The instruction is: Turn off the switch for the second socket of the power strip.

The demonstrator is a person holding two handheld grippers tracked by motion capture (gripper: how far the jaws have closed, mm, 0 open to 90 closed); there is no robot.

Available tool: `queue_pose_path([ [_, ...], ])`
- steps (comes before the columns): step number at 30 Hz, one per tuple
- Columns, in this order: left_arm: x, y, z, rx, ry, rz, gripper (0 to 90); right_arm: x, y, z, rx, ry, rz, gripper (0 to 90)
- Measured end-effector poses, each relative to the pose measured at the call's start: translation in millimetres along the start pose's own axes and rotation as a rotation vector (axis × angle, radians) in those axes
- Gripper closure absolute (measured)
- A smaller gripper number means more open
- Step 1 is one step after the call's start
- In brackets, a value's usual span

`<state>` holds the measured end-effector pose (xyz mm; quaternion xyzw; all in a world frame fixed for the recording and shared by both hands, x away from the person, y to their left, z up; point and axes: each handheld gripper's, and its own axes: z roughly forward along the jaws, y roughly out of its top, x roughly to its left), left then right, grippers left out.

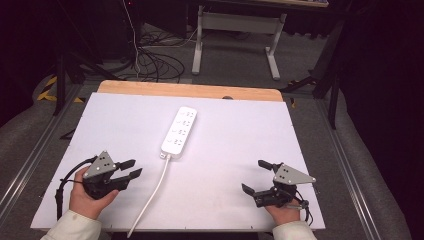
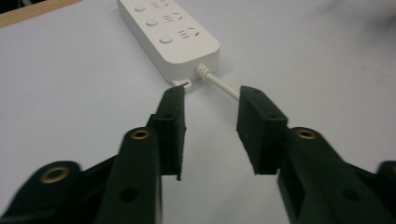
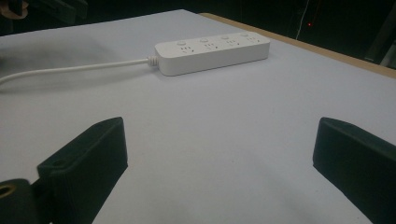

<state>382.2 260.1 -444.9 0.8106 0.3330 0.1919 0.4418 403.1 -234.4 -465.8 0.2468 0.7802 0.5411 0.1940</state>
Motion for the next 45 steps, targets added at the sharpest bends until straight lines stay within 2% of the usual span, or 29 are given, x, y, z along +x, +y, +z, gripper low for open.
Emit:
queue_pose_path([
  [1, 0.1, 2.4, 0.5, 0.004, -0.002, -0.005, 67.6, -0.2, -0.1, 0.0, 0.001, 0.000, 0.001, 3.7],
  [2, 0.0, 4.9, 1.1, 0.007, -0.006, -0.017, 77.0, -0.4, -0.2, -0.1, 0.002, -0.001, 0.002, 3.7],
  [4, 1.5, 10.4, 1.5, 0.018, -0.016, -0.020, 85.0, -0.4, -0.5, -0.2, 0.004, 0.000, 0.001, 3.7],
  [7, 3.1, 18.2, 3.9, 0.022, -0.012, -0.022, 89.7, -0.2, -0.9, -0.5, 0.008, -0.001, 0.001, 3.7],
  [18, 10.1, 38.9, 16.5, 0.020, -0.031, -0.026, 89.8, 0.5, -2.3, -2.7, 0.010, -0.001, 0.009, 3.7],
  [21, 12.3, 44.5, 19.2, 0.016, -0.035, -0.046, 89.8, 0.6, -2.4, -2.5, 0.012, 0.002, 0.009, 3.7],
  [30, 19.7, 61.6, 27.9, 0.027, -0.032, -0.032, 89.8, 0.6, -2.7, -2.1, 0.012, 0.009, 0.010, 3.7],
  [34, 21.7, 68.9, 33.3, 0.029, -0.038, -0.043, 89.8, 0.6, -2.9, -1.7, 0.016, 0.015, 0.007, 3.7],
  [35, 22.9, 70.9, 34.6, 0.031, -0.034, -0.034, 89.8, 1.0, -2.9, -1.5, 0.016, 0.015, 0.008, 3.7],
  [45, 25.2, 81.7, 57.4, 0.051, -0.020, -0.023, 89.8, 1.4, -3.1, -1.5, 0.018, 0.022, 0.007, 3.7],
])
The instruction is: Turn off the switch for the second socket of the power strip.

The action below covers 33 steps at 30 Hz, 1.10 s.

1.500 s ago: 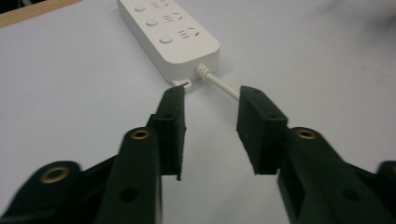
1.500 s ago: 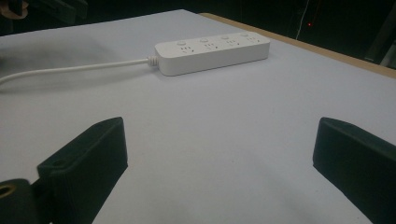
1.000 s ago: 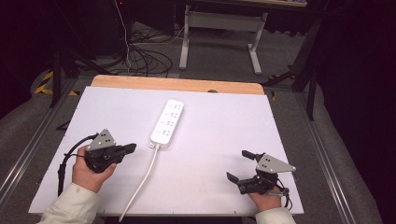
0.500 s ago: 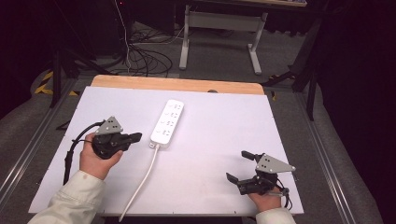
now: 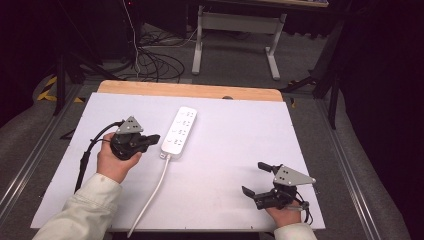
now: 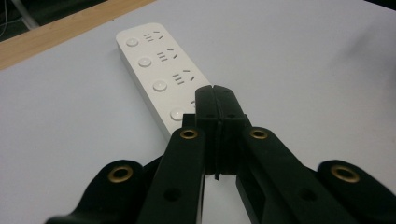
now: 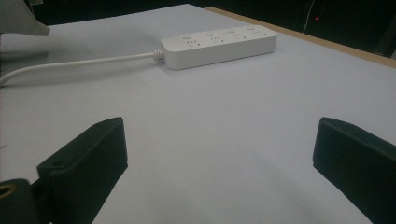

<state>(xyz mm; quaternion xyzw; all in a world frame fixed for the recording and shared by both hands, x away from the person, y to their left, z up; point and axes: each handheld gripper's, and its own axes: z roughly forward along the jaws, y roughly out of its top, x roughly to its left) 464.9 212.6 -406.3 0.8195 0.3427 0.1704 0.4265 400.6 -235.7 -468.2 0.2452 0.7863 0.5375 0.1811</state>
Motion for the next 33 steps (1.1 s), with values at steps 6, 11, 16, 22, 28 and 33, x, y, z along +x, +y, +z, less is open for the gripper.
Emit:
queue_pose_path([
  [6, 1.7, 6.1, 11.0, 0.005, 0.002, -0.005, 89.8, 0.6, -0.1, 0.3, 0.004, 0.004, -0.004, 3.7],
  [11, 3.3, 11.6, 19.0, -0.002, 0.000, -0.008, 89.8, 0.5, -0.2, 0.2, 0.006, 0.004, -0.003, 3.7],
  [16, 8.6, 13.5, 28.2, -0.008, -0.001, -0.011, 89.8, 0.4, -0.6, 0.3, 0.003, 0.009, 0.000, 3.7],
  [22, 17.3, 12.8, 41.8, -0.018, -0.018, -0.067, 89.8, 0.3, -0.7, 0.4, 0.003, 0.012, 0.002, 3.7],
  [28, 24.6, 11.5, 54.5, -0.019, -0.011, -0.094, 89.8, 0.0, -1.0, 0.4, 0.003, 0.016, 0.004, 3.7],
  [33, 27.4, 12.4, 63.1, -0.021, 0.007, -0.112, 89.8, -0.3, -1.2, 0.3, 0.004, 0.018, 0.003, 3.7],
])
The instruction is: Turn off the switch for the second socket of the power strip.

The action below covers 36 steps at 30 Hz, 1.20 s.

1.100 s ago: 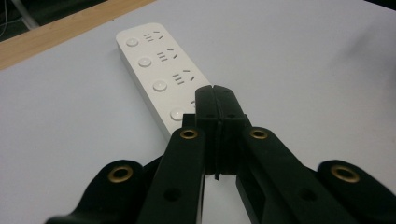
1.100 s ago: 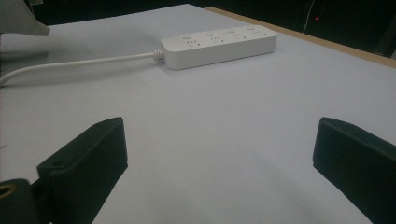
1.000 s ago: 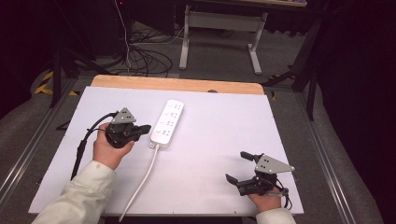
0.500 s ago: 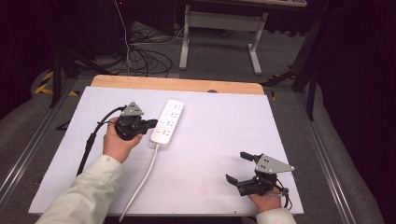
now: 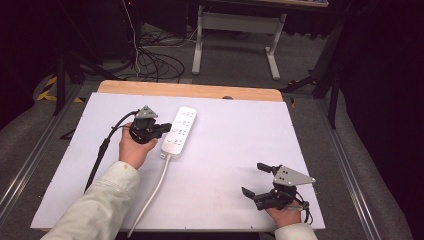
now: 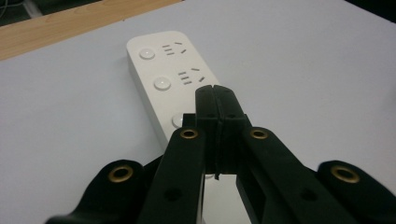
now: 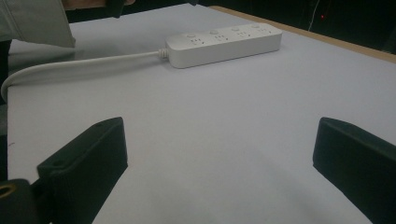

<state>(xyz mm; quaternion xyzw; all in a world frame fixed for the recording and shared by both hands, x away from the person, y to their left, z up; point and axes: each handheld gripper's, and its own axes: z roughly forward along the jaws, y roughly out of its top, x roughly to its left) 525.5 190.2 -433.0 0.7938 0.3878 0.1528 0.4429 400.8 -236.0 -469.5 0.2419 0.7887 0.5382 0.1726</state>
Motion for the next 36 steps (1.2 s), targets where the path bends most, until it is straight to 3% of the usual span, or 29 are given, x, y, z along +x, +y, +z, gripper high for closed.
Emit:
queue_pose_path([
  [11, 6.4, -4.6, 17.5, 0.008, 0.042, -0.006, 89.8, -0.1, -0.2, 0.0, 0.003, 0.003, 0.001, 3.7],
  [14, 8.3, -6.6, 22.8, 0.023, 0.056, -0.033, 89.8, -0.2, -0.3, -0.2, 0.000, 0.004, 0.002, 3.7],
  [19, 10.5, -8.3, 27.3, 0.022, 0.064, -0.036, 89.8, -0.2, -0.4, -0.2, 0.001, 0.005, 0.001, 3.6],
  [26, 12.0, -11.8, 35.8, 0.009, 0.056, -0.038, 89.7, -0.4, -0.9, -0.1, 0.000, 0.009, 0.003, 3.6],
  [33, 14.0, -14.3, 43.2, -0.006, 0.045, -0.069, 89.8, -0.2, -1.2, -0.6, -0.001, 0.010, 0.005, 3.5],
  [36, 14.5, -15.1, 45.9, -0.009, 0.042, -0.060, 89.8, -0.2, -1.2, -0.6, 0.000, 0.010, 0.005, 3.5],
])
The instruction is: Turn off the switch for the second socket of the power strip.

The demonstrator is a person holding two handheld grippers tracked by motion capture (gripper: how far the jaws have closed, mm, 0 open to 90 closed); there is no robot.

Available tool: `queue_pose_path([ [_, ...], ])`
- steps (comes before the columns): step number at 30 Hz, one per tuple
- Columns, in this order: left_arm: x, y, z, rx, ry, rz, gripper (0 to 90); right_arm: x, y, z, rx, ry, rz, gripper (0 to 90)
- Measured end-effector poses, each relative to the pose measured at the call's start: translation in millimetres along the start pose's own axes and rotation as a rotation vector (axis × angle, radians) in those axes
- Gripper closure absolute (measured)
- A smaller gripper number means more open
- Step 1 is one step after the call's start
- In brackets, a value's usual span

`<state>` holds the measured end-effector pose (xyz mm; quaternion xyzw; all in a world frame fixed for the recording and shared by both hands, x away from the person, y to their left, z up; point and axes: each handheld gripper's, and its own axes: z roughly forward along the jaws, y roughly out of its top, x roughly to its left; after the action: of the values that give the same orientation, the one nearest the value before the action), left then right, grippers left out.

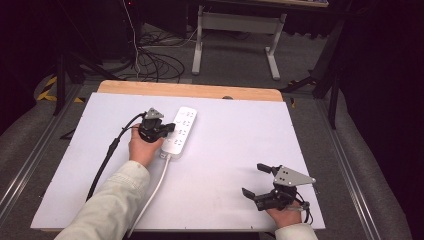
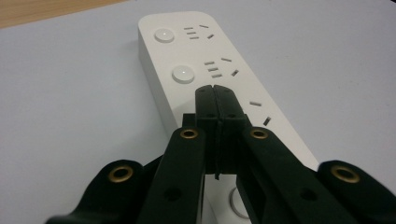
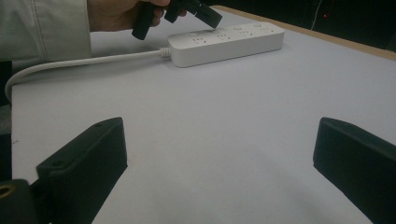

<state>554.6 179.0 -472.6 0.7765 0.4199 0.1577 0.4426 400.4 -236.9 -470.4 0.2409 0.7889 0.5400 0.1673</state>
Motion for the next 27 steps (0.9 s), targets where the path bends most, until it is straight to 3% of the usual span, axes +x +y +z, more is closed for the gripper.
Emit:
queue_pose_path([
  [5, -2.5, -0.9, 3.2, -0.003, -0.005, -0.011, 89.8, 0.0, -0.1, 0.1, 0.005, -0.001, -0.002, 3.5],
  [11, -1.3, -1.1, 3.9, -0.003, 0.008, 0.004, 89.8, 0.1, -0.2, 0.1, 0.006, 0.000, -0.002, 3.5],
  [20, -4.6, 1.5, 5.1, 0.027, 0.057, 0.052, 89.9, 0.4, -0.2, 0.0, 0.005, 0.003, -0.001, 3.5],
  [27, -10.9, 3.2, 9.0, 0.042, 0.054, 0.080, 89.9, 0.6, -0.3, 0.1, 0.007, 0.004, 0.000, 3.5],
])
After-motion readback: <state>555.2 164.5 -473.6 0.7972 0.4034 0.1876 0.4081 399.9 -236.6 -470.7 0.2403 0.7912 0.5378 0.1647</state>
